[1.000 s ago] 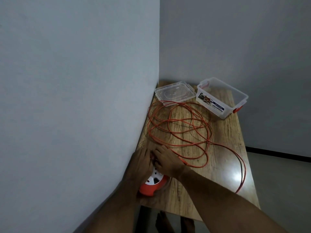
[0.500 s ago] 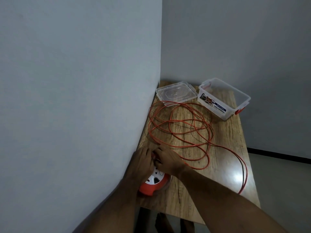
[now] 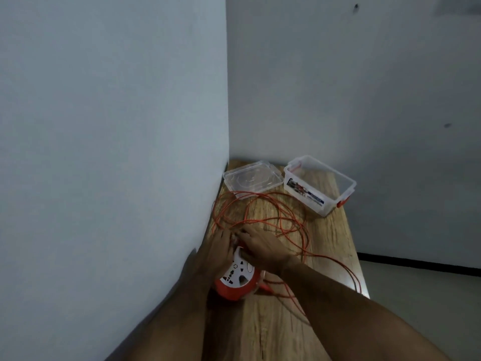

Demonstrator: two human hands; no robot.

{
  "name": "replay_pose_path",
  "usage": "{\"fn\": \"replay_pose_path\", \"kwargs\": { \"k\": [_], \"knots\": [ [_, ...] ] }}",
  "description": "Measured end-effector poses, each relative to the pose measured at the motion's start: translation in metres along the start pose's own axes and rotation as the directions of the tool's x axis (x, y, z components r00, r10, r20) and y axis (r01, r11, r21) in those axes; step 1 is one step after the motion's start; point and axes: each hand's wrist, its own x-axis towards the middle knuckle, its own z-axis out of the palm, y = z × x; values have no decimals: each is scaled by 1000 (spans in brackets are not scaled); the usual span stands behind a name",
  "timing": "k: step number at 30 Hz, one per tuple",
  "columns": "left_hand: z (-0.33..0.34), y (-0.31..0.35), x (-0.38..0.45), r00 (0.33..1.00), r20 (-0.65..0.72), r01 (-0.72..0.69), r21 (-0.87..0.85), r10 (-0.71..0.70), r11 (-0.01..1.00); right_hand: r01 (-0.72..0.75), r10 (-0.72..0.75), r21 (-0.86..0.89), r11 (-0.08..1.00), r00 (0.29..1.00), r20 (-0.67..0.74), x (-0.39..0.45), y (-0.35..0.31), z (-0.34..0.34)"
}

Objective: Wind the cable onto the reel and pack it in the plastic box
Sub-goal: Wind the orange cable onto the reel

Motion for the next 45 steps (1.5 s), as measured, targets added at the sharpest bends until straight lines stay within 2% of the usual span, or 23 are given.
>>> {"fn": "replay_pose_path", "kwargs": {
  "k": [2,7,11,13,16,18,21,28,32,34,36,37,38,40,41,43,44,45],
  "knots": [
    [-32,31,20,995,99,-6,-114,17,994,4,-6,-31,1000,999,-42,3,15,-22],
    [-55,65,72,992,53,-98,-254,115,962,-15,7,-57,998,991,-133,12,51,-69],
    [-66,87,110,996,82,-20,-281,45,959,-125,119,-2,992,951,-287,13,64,-95],
    [-75,98,123,995,90,-25,-266,50,964,-114,96,-32,993,931,-352,5,63,-103],
    [-84,107,147,995,89,-31,-251,55,967,21,-78,-222,975,965,-249,-6,66,-101],
    [-83,111,161,994,93,-40,-224,62,974,30,-89,-310,950,980,-177,-6,74,-95],
    [-81,116,174,988,128,-60,-198,87,978,16,-66,-356,934,989,-129,2,86,-94],
    [-73,134,173,985,100,-120,-212,144,970,193,-241,-440,877,969,-54,2,101,-100],
    [-69,130,168,984,104,-125,-195,148,973,197,-252,-452,870,966,-64,-2,100,-96],
    [-67,128,163,985,90,-132,-184,150,974,181,-232,-401,898,969,-83,0,96,-95],
    [-66,127,159,985,55,-149,-179,161,973,113,-157,-286,952,978,-135,3,92,-90],
    [-64,124,159,988,33,-142,-194,151,971,31,-70,-207,978,980,-186,3,88,-87],
    [-63,120,160,992,8,-125,-222,130,967,-81,53,-106,991,969,-242,2,84,-86],
    [-61,113,157,995,-44,-94,-272,85,958,-301,338,163,940,891,-304,1,67,-82],
    [-58,108,154,995,-67,-91,-287,75,953,-375,467,310,874,825,-318,3,54,-78],
    [-53,98,146,994,-98,-80,-316,51,946,-452,712,596,664,626,-318,11,30,-71],
    [-50,93,142,994,-105,-63,-329,30,942,-454,815,726,516,521,-254,18,23,-67],
    [-49,89,139,994,-109,-51,-329,16,943,-444,879,817,367,452,-150,24,18,-65]
  ]
}}
